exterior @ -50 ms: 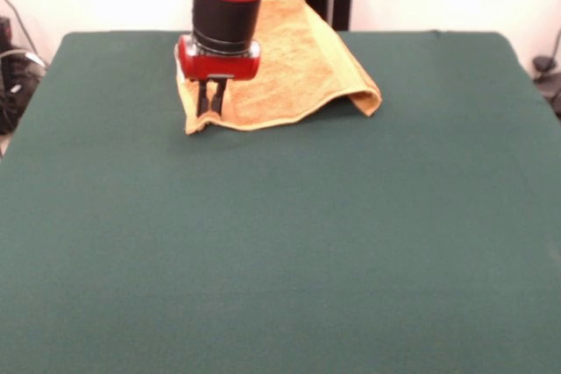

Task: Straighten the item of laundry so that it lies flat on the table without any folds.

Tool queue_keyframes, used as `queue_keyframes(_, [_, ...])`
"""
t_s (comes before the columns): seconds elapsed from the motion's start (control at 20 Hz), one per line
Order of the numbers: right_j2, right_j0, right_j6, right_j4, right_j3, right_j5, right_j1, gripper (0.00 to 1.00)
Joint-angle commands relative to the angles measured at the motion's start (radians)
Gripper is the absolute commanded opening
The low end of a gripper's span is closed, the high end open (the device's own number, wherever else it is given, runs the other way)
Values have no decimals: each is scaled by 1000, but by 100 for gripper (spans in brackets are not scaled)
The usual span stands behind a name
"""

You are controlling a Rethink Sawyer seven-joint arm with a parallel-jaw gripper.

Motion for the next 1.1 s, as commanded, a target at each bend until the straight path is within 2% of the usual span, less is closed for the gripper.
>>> queue_keyframes(0.05, [121,-106,-5,-34,-204,-58,265,0])
queue_keyframes(0.4, [197,-206,-110,-95,-249,-32,270,0])
queue_keyframes(0.7, [292,-293,-222,-153,-272,46,269,0])
queue_keyframes(1.1, [365,-346,-261,-220,-290,112,268,0])
